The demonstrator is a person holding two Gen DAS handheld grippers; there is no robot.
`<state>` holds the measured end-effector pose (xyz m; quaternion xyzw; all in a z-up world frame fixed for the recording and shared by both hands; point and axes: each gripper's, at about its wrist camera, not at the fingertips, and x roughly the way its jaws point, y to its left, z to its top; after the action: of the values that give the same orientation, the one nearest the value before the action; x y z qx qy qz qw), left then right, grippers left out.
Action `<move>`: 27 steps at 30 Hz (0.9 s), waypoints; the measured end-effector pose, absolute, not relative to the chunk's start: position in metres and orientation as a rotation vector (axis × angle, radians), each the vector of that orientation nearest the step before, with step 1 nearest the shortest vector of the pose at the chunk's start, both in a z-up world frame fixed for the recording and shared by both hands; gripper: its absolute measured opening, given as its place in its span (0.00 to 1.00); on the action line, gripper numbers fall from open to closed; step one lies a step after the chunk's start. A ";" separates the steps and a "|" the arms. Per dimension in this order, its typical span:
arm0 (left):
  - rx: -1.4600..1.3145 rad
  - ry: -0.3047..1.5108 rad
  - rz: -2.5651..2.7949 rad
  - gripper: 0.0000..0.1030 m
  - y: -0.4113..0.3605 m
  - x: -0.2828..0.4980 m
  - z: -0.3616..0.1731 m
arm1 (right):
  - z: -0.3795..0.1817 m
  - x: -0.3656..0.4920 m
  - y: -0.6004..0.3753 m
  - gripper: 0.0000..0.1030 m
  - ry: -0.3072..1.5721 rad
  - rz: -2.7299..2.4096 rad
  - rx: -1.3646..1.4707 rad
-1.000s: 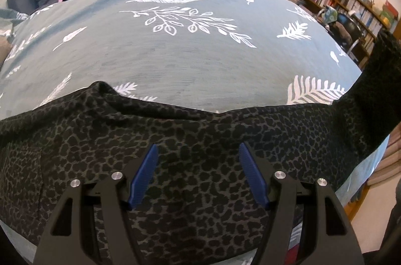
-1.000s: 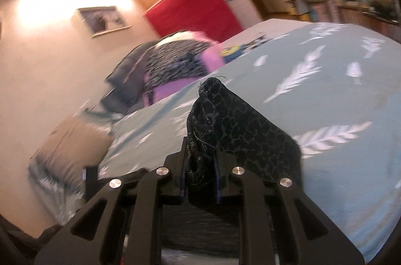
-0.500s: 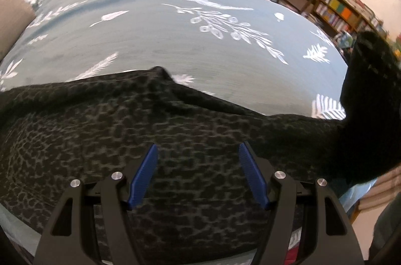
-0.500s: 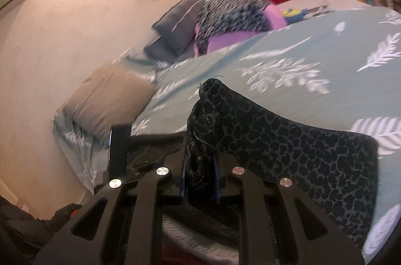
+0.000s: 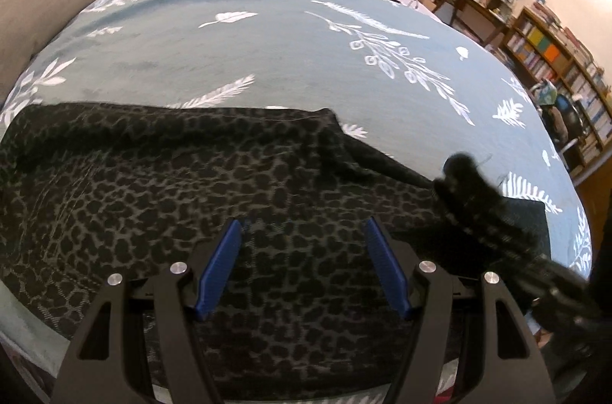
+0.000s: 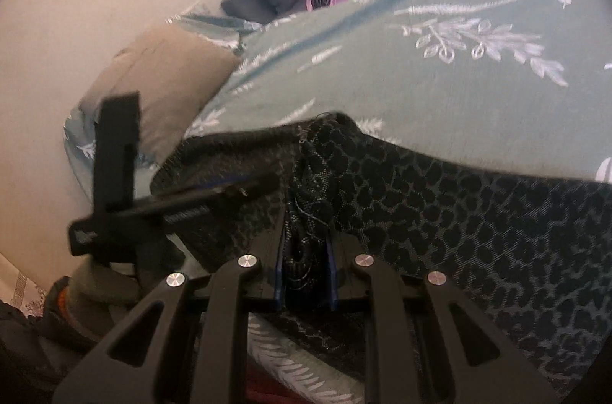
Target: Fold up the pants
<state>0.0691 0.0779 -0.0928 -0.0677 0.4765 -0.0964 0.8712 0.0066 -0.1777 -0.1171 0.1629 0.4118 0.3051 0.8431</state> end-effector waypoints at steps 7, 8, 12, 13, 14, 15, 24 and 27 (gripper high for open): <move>-0.160 1.003 -0.192 0.69 0.083 0.065 -0.095 | -0.136 0.013 -0.167 0.39 0.938 0.647 0.341; -0.159 1.001 -0.197 0.70 0.082 0.064 -0.094 | -0.138 0.013 -0.166 0.40 0.944 0.656 0.340; -0.149 0.998 -0.199 0.70 0.077 0.067 -0.091 | -0.139 0.006 -0.163 0.41 0.949 0.709 0.332; -0.150 0.999 -0.198 0.70 0.077 0.067 -0.090 | -0.137 0.004 -0.163 0.41 0.947 0.723 0.335; -0.151 1.001 -0.199 0.70 0.075 0.066 -0.090 | -0.134 0.000 -0.165 0.41 0.941 0.740 0.339; -0.153 1.005 -0.203 0.70 0.073 0.068 -0.089 | -0.129 -0.004 -0.169 0.41 0.927 0.753 0.339; -0.140 1.038 -0.277 0.70 0.043 0.064 -0.090 | -0.100 -0.026 -0.245 0.41 0.813 0.568 0.365; -0.130 1.035 -0.301 0.70 0.031 0.062 -0.087 | -0.098 -0.026 -0.280 0.41 0.782 0.470 0.412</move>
<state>0.0618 0.0306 -0.0874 -0.0619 0.4926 -0.1434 0.8561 -0.0263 -0.2797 -0.0976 0.1976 0.3748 0.2252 0.8774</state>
